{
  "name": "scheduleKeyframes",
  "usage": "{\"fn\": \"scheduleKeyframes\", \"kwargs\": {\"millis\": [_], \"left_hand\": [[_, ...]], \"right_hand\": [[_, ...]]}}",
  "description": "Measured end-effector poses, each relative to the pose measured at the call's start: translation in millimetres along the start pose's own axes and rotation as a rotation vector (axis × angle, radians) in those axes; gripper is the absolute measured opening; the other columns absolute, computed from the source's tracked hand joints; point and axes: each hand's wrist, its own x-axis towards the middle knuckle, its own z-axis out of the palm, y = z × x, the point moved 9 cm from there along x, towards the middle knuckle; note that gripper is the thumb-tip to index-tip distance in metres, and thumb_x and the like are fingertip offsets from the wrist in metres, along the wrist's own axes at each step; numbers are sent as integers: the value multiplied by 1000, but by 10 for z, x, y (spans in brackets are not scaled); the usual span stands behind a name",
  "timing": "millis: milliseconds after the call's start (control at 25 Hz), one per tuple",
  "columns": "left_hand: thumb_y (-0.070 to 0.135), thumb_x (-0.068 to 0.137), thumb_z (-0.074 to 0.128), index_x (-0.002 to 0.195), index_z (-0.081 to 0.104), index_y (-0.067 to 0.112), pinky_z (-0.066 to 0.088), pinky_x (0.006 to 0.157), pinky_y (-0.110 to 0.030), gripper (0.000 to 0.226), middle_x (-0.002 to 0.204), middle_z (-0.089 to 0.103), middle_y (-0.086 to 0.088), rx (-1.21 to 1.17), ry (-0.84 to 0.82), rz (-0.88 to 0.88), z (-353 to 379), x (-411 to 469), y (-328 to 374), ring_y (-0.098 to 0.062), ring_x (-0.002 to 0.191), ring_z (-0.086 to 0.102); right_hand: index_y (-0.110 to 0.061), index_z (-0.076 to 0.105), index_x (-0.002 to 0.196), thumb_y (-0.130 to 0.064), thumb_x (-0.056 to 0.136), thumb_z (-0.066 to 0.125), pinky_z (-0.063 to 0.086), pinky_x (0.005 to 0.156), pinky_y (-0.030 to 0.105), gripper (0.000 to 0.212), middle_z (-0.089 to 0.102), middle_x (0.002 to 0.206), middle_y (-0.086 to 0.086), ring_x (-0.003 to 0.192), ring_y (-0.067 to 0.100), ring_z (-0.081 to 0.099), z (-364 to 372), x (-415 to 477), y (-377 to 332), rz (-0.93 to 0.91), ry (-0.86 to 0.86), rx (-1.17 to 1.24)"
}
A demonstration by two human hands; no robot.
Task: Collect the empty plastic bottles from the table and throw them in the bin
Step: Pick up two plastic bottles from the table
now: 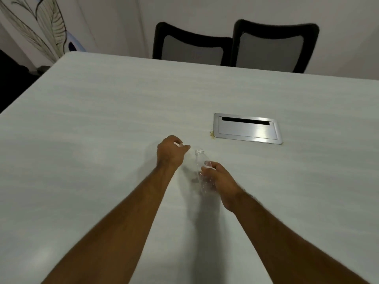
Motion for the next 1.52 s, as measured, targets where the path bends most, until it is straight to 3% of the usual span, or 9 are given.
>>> {"fn": "scheduleKeyframes", "kwargs": {"millis": [120, 280, 440, 720, 880, 1040, 1160, 1360, 1520], "left_hand": [[22, 78, 82, 87, 58, 7, 63, 70, -37, 30, 84, 69, -14, -415, -212, -186, 338, -593, 342, -27, 70, 70], [18, 89, 70, 98, 68, 9, 59, 72, -31, 12, 98, 73, -11, -478, -548, -146, 967, -1662, 1033, -23, 83, 70], [13, 89, 69, 102, 71, 4, 61, 74, -29, 16, 97, 72, -14, -503, -705, -58, 1453, -2679, 1775, -22, 84, 70], [22, 82, 78, 84, 71, 10, 61, 77, -40, 14, 87, 74, -6, -403, -642, 54, 2162, -4622, 2616, -24, 81, 71], [18, 83, 76, 84, 73, 10, 61, 78, -35, 8, 84, 74, -6, -493, -683, 98, 2474, -5701, 2880, -22, 81, 71], [9, 84, 74, 86, 74, 6, 59, 79, -35, 3, 92, 74, -14, -583, -945, 59, 2863, -6414, 3091, -26, 84, 72], [11, 84, 74, 89, 75, 8, 59, 76, -34, 5, 93, 75, -13, -531, -972, 97, 3136, -6784, 3155, -30, 91, 73], [14, 84, 75, 88, 74, 10, 60, 75, -31, 6, 91, 76, -10, -499, -807, 144, 3588, -7029, 3250, -24, 84, 73], [11, 86, 73, 91, 74, 9, 60, 82, -36, 6, 94, 75, -13, -496, -926, 86, 4212, -7169, 3320, -27, 88, 73]], "right_hand": [[-23, 55, 123, -29, 93, 64, 50, 63, 32, 32, 67, 101, 6, 80, 21, 64, -347, -544, 81, 50, 78, 120], [-29, 55, 121, -26, 91, 69, 53, 62, 33, 34, 65, 110, 10, 80, 21, 66, -1030, -1449, 36, -135, 286, 202], [-50, 54, 112, -50, 78, 70, 60, 80, 42, 38, 66, 105, 1, 90, 22, 70, -1915, -2435, 5, -302, 597, 56], [-33, 47, 136, -71, 85, 44, 56, 73, 35, 63, 62, 115, -9, 92, 16, 66, -3173, -4395, 97, -328, 1216, -573], [-37, 54, 125, -72, 84, 51, 55, 69, 29, 54, 66, 99, -14, 77, 8, 66, -3949, -5160, 452, -347, 1148, -355], [-19, 67, 115, -53, 91, 60, 56, 63, 36, 41, 73, 98, 8, 73, 21, 70, -4488, -5509, 850, -348, 602, 416], [-16, 68, 115, -57, 92, 54, 55, 64, 36, 48, 72, 97, 11, 75, 23, 69, -4665, -5741, 1086, -242, 389, 619], [-35, 63, 104, -63, 79, 66, 59, 62, 23, 37, 71, 99, -4, 78, 13, 70, -5387, -5988, 1139, -313, 872, 181], [-21, 68, 110, -52, 85, 68, 62, 65, 37, 40, 75, 93, 4, 77, 21, 72, -5909, -5842, 1334, -278, 836, 205]]}}
